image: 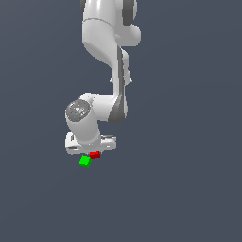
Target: Stack the red cube on top of the green cube.
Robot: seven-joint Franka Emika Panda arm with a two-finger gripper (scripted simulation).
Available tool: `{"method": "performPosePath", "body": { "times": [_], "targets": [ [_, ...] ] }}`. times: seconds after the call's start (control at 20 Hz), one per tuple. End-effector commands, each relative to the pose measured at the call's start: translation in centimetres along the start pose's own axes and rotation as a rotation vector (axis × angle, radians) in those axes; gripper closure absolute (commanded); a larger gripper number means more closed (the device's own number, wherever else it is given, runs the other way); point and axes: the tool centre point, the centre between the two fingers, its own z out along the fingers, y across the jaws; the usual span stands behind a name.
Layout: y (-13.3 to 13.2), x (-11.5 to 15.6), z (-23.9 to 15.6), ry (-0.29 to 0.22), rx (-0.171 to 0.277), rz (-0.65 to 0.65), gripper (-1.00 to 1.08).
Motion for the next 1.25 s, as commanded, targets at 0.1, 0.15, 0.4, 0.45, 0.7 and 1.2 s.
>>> {"method": "performPosePath", "body": {
  "times": [0.1,0.15,0.4,0.45,0.7,1.2],
  "targets": [
    [2.6,0.9,0.4,0.001,0.000,-0.002,1.08],
    [3.1,1.0,0.6,0.001,0.001,-0.002,1.08],
    [4.5,1.5,0.8,0.001,0.001,-0.002,1.08],
    [4.7,1.6,0.8,0.001,0.001,-0.002,1.08],
    [5.1,1.7,0.9,0.001,0.001,-0.002,1.08],
    [5.1,1.7,0.9,0.001,0.001,-0.002,-0.92]
  ]
}}
